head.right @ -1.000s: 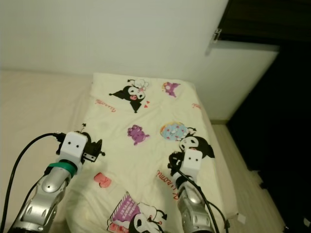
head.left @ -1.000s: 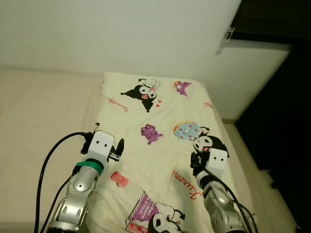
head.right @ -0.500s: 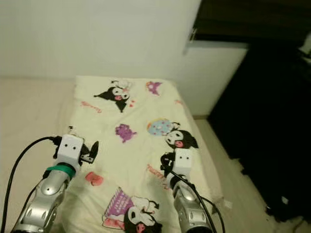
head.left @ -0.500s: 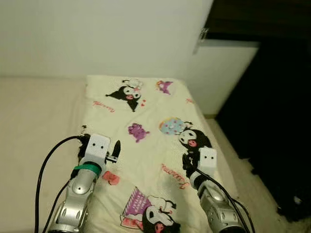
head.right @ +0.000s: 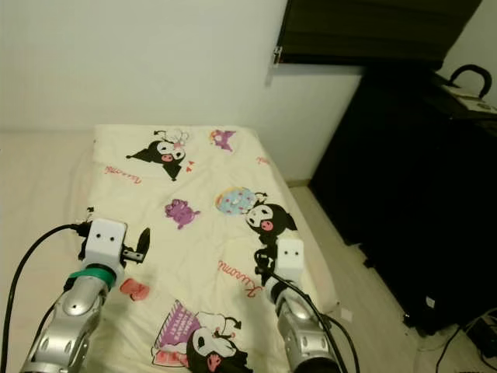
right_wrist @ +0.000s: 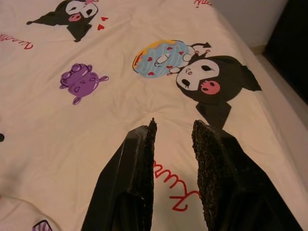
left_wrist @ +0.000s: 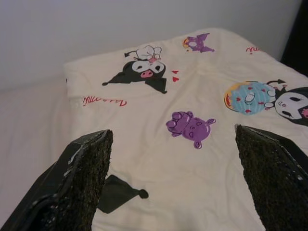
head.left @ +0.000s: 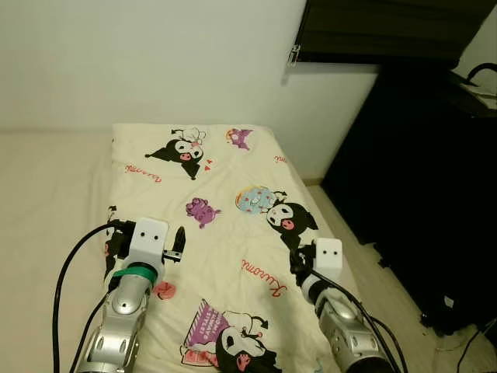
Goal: Clean up the room
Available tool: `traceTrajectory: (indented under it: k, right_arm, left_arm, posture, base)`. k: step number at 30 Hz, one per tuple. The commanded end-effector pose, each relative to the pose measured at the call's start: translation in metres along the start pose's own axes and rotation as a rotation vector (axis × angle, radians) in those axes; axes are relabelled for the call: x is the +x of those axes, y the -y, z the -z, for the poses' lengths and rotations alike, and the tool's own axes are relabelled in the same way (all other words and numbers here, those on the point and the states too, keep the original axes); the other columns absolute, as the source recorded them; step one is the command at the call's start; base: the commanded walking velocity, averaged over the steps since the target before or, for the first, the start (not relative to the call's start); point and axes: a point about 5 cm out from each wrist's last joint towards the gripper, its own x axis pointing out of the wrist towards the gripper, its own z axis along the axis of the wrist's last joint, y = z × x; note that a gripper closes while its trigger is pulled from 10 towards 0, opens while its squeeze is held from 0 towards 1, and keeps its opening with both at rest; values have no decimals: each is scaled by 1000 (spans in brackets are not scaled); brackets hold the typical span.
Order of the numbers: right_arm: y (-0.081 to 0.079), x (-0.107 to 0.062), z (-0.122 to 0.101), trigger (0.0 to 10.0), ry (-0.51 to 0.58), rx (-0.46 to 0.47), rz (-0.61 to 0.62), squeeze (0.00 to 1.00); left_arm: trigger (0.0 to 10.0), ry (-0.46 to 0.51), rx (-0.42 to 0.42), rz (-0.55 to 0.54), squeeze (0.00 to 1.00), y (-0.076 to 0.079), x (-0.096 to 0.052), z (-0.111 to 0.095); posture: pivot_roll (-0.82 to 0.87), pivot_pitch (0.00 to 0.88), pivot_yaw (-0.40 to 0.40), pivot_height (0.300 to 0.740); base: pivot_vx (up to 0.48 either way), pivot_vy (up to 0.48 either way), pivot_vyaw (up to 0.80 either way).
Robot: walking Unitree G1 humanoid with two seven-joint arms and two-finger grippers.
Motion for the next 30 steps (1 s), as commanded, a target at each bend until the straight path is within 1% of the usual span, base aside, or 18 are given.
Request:
traceTrajectory:
  k: [1,2,4,5,6,7,8,10,11,12,13,19,20,21,26,30]
  right_arm:
    - [7,-2,8,10000,-34,2,29,0]
    - [8,-2,9,10000,-33,10,39,0]
    - [9,-2,10,10000,-33,16,49,0]
    - [10,-3,10,10000,-30,27,64,0]
    - [11,-3,11,10000,-28,35,75,0]
    - [12,-4,12,10000,-24,43,87,0]
    - [13,-5,12,10000,-16,57,108,0]
    - [14,-5,13,10000,-11,66,121,0]
    - [17,-8,15,10000,-4,83,157,0]
    - [17,-8,15,10000,-4,83,157,0]
    - [19,-9,16,10000,-2,89,173,0]
    - [20,-13,20,10000,1,99,194,0]
    - [19,-13,22,10000,-13,77,174,0]
    - [19,-13,23,10000,-22,65,163,0]
    - [17,-14,25,10000,-28,53,146,0]
    - [12,-13,26,10000,-34,47,134,0]
  left_arm:
    - [10000,-18,-7,7,0,4,-3,3]
    - [10000,-19,-2,17,0,5,-2,3]
    - [10000,-18,3,27,0,6,-2,2]
    - [10000,-17,9,42,0,7,0,0]
    - [10000,-16,14,53,0,7,1,-1]
    - [10000,-15,18,65,0,7,2,-2]
    - [10000,-15,24,83,0,7,4,-3]
    - [10000,-16,28,94,0,7,5,-4]
    - [10000,-21,26,111,0,6,7,-4]
    - [10000,-21,26,111,0,6,7,-4]
    - [10000,-23,24,114,0,6,8,-3]
    - [10000,-28,17,92,0,1,10,-1]
    - [10000,-41,-3,62,0,-1,9,1]
    - [10000,-45,-7,53,0,-2,8,2]
    - [10000,-49,-13,47,0,-2,4,4]
    - [10000,-54,-24,46,0,-1,2,6]
  posture:
    - [175,0,-87,740]
    - [187,0,-59,740]
    - [187,0,-59,740]
    - [190,0,-36,740]
    - [191,0,8,740]
    - [192,0,21,740]
    - [193,0,62,740]
    - [193,0,62,740]
    - [186,0,93,740]
    - [186,0,93,740]
    - [177,0,114,740]
    - [166,0,111,740]
    - [164,0,102,740]
    - [174,0,79,740]
    - [175,0,74,740]
    - [183,0,64,740]
  base:
    - [0,0,0]
    - [0,0,0]
    - [0,0,0]
    - [0,0,0]
    - [0,0,0]
    - [0,0,0]
    - [0,0,0]
    - [0,0,0]
    - [0,0,0]
    - [0,0,0]
    - [0,0,0]
    - [0,0,0]
    - [0,0,0]
    - [0,0,0]
    - [0,0,0]
    - [0,0,0]
